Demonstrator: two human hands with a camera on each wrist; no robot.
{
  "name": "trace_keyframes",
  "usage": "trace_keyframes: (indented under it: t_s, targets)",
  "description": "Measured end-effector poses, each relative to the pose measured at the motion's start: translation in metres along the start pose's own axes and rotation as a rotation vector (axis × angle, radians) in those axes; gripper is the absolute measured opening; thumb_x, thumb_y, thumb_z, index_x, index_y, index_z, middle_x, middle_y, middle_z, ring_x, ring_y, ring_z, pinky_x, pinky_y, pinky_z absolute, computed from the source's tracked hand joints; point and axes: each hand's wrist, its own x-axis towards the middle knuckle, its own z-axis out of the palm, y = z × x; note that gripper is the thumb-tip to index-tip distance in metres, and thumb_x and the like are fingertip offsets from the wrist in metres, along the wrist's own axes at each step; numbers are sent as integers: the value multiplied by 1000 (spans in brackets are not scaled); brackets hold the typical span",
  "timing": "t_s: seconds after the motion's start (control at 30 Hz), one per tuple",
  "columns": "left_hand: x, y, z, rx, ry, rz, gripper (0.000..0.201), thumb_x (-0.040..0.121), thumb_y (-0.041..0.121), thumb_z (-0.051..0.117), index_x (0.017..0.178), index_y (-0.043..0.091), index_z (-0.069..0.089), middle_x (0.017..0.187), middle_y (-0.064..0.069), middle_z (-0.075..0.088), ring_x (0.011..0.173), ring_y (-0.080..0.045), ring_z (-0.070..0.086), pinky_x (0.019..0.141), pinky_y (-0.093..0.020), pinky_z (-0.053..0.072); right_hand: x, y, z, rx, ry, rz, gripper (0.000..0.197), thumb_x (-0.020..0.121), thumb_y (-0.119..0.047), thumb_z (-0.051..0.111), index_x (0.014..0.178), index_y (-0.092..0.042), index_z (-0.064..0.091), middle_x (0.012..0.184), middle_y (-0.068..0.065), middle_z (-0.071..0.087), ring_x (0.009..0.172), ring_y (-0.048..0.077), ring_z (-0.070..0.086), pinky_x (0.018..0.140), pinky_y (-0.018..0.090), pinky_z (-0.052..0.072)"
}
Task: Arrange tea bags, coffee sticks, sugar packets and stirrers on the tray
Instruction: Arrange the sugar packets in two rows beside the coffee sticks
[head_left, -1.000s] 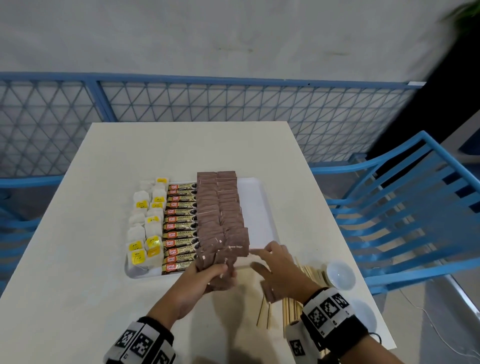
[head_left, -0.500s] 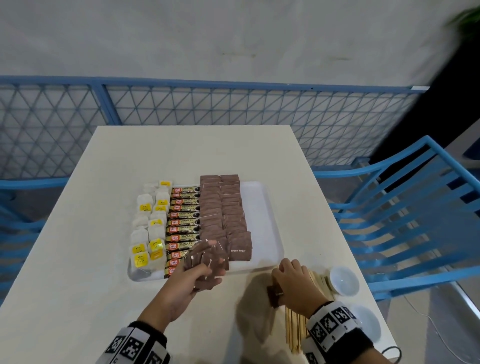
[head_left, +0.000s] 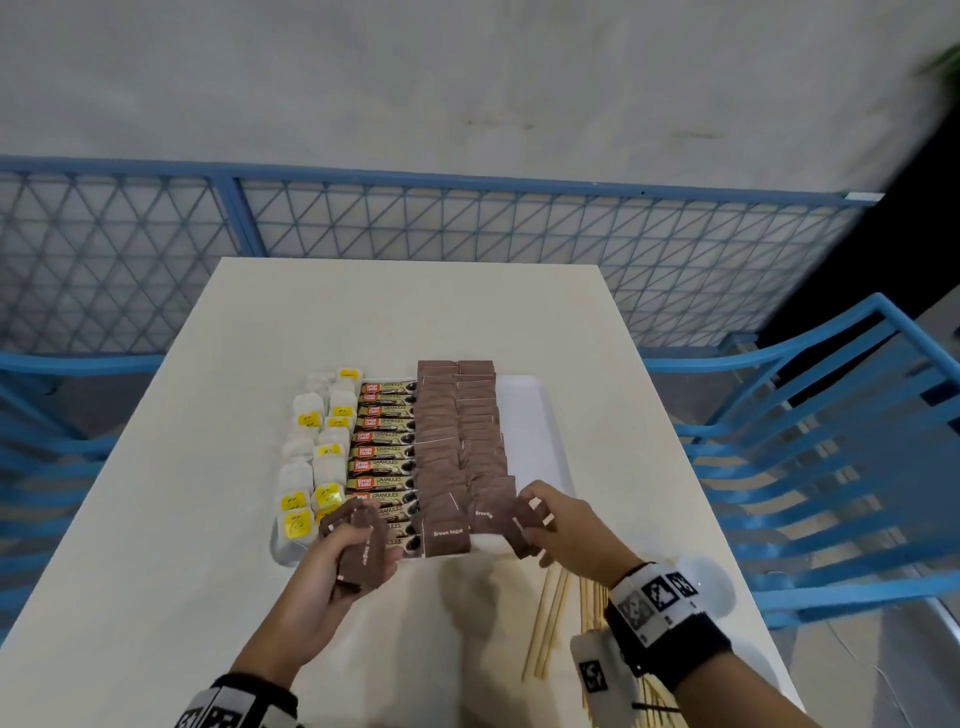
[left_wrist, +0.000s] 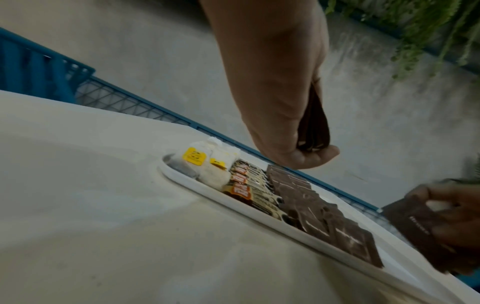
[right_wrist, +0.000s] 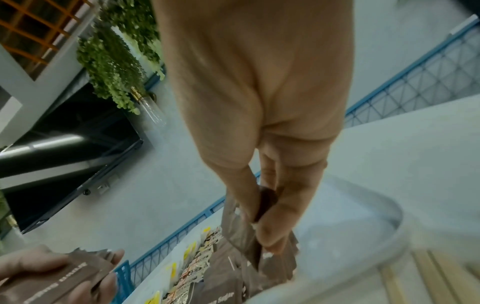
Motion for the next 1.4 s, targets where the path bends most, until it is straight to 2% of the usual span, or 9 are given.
trace_keyframes:
  t_s: [0.2,0.33,0.47,0.63,0.8,0.93,1.07,1.2,1.4]
  targets:
    - [-8,10,-17,-3,8,26,24,93,6,38,98,3,61,87,-15,70,71,-22,71,70,-36,58,29,1,15,-111,106,35,19,80,-7,66,70,-21,57,65,-12,48,60,-2,43,58,2,37]
    - [-13,12,-23,71,16,64,22,93,6,39,98,12,60,92,-14,69,76,-19,68,68,-31,52,40,5,20,-177,108,4,15,81,-7,66,94,-1,70,88,6,64,75,9,48,61,-1,35]
    - [-13,8,-25,70,51,67,23,94,4,42,103,17,59,92,-11,71,76,-23,69,62,-28,53,49,9,26,-253,135,-9,12,80,-8,67,90,-10,62,85,0,53,79,14,48,58,5,35]
    - [-10,6,-19,79,25,49,28,91,1,48,111,16,60,103,-12,69,96,-29,63,74,-34,48,51,13,33,-379,186,-64,19,80,-13,64,91,-17,49,95,1,47,89,17,46,73,20,39]
    - [-7,2,-8,173,-41,60,28,88,-3,51,103,18,62,86,1,74,73,-10,69,59,-23,51,38,-8,44,-288,353,-272,15,84,-18,61,97,-12,59,93,-1,53,87,15,49,75,18,39]
    - [-6,-2,-4,204,-64,76,28,86,-5,54,103,16,62,86,-1,73,73,-11,70,57,-22,53,16,-51,51,58,100,-260,16,90,-32,57,91,-17,62,73,-16,53,67,-1,50,64,9,39]
    - [-7,-1,3,252,-72,95,27,86,-5,57,103,15,60,85,-4,72,74,-15,70,60,-23,54,7,-62,67,257,-79,-244,20,85,-30,65,98,-15,63,80,-3,65,69,6,58,66,20,50]
    - [-8,-2,6,272,-62,105,37,77,3,70,110,13,58,99,-12,70,90,-34,67,80,-39,52,8,-59,69,329,-112,-218,10,83,-16,68,87,-17,59,71,-2,61,60,8,56,51,14,42]
    - [-7,-3,12,240,-57,126,44,63,17,71,105,17,59,96,-8,70,86,-25,64,71,-33,49,7,-54,64,482,-175,-139,8,88,-16,62,93,-18,55,84,-3,62,76,10,60,67,25,54]
